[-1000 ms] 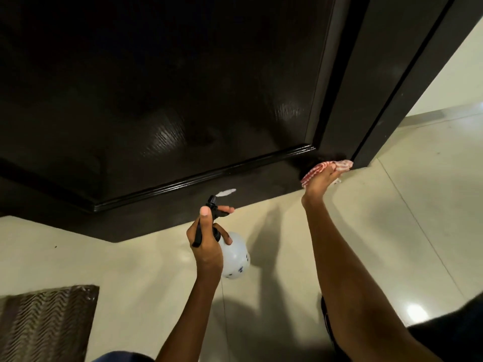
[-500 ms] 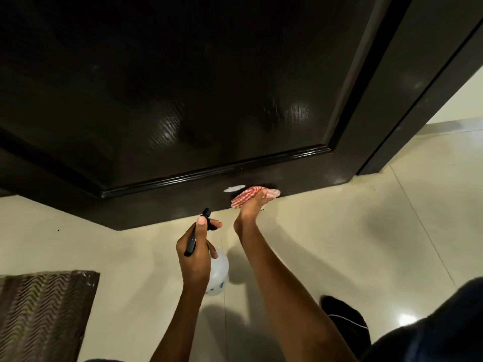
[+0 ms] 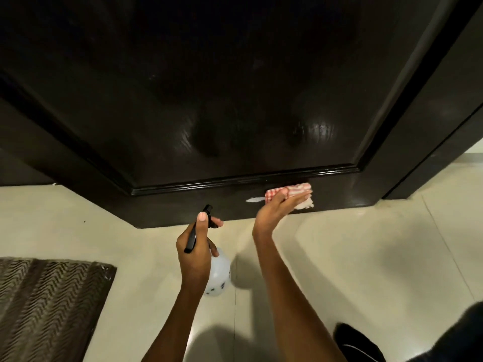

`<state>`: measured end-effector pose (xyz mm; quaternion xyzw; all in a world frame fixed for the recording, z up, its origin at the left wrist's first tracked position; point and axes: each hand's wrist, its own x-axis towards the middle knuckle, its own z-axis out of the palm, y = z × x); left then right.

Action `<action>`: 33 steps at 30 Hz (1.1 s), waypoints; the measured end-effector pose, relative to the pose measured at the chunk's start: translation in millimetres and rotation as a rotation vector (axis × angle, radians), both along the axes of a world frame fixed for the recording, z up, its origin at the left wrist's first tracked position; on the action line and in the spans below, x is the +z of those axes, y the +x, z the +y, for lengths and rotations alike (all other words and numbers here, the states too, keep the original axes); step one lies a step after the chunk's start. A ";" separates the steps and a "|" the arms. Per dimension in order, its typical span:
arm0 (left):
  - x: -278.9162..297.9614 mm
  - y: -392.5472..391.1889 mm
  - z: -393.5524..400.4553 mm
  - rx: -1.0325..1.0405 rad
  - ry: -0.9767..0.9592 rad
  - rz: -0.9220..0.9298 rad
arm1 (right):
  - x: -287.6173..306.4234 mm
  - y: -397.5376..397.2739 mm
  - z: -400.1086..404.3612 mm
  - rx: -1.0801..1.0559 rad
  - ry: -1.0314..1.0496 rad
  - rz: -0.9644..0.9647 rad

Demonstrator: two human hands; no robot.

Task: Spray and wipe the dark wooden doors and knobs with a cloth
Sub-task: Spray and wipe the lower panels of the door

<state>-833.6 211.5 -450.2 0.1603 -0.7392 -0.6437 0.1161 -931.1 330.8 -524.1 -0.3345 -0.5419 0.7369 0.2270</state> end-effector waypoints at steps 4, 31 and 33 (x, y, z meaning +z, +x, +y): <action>-7.6 3.1 -17.7 0.063 -0.061 -0.034 | -32.9 3.3 -39.6 0.061 0.062 0.000; -12.7 -10.0 17.4 -0.071 0.034 -0.362 | -36.9 26.1 21.3 0.089 -0.336 0.081; -12.5 -11.6 22.8 -0.039 0.049 -0.379 | -36.9 25.7 21.3 0.094 -0.336 0.070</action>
